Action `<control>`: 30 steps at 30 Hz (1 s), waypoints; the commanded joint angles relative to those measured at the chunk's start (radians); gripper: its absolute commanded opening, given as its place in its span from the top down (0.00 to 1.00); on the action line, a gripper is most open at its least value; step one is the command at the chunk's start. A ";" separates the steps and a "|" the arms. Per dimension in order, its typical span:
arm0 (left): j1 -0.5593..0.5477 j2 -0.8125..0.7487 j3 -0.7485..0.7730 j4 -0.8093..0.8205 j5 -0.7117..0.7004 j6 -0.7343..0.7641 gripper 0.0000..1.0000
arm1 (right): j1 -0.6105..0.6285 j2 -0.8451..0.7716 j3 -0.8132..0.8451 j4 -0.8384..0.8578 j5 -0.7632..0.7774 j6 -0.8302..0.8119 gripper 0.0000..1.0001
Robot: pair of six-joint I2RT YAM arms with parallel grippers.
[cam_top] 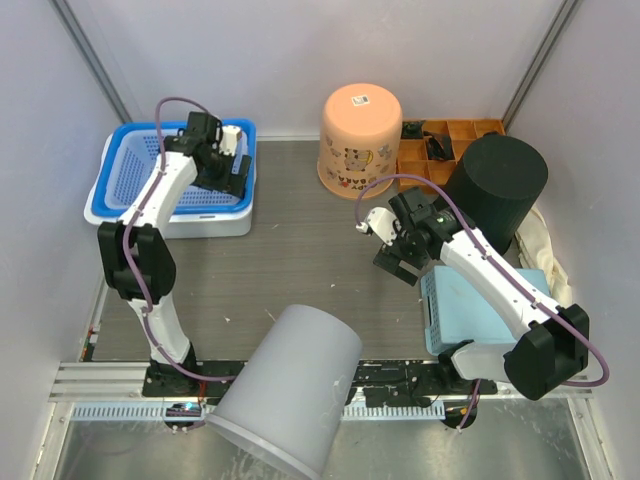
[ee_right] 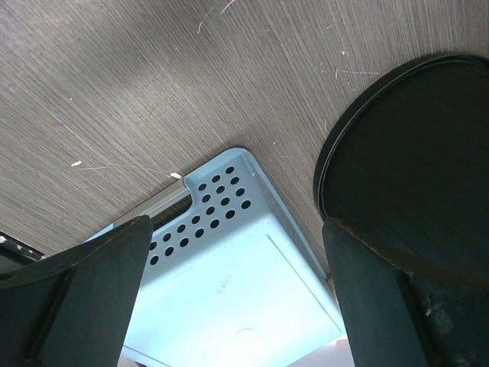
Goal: Turn the large container upside down
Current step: Pick up the container from the container.
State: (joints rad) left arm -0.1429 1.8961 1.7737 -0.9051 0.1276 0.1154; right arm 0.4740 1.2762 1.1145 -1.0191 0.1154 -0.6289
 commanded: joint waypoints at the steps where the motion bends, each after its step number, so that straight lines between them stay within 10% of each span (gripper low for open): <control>1: -0.061 0.019 -0.061 0.075 -0.362 0.083 0.09 | 0.000 -0.016 0.043 0.006 0.013 0.007 0.00; 8: -0.062 0.023 -0.098 0.139 -0.513 0.163 0.14 | 0.001 -0.015 0.056 0.004 0.018 0.010 0.00; 21: -0.063 0.103 -0.126 0.058 -0.427 0.149 0.99 | 0.003 -0.014 0.055 0.014 0.022 0.010 0.00; 27: -0.062 0.132 -0.122 0.011 -0.356 0.147 0.75 | 0.003 -0.017 0.053 0.016 0.022 0.011 0.00; 30: -0.063 0.139 -0.117 -0.006 -0.327 0.143 0.99 | 0.003 -0.018 0.048 0.016 0.021 0.012 0.00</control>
State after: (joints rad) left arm -0.2222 1.8999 1.7302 -0.8032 -0.2325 0.2054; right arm 0.4740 1.2762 1.1389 -1.0210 0.1219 -0.6250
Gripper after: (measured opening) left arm 0.164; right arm 0.999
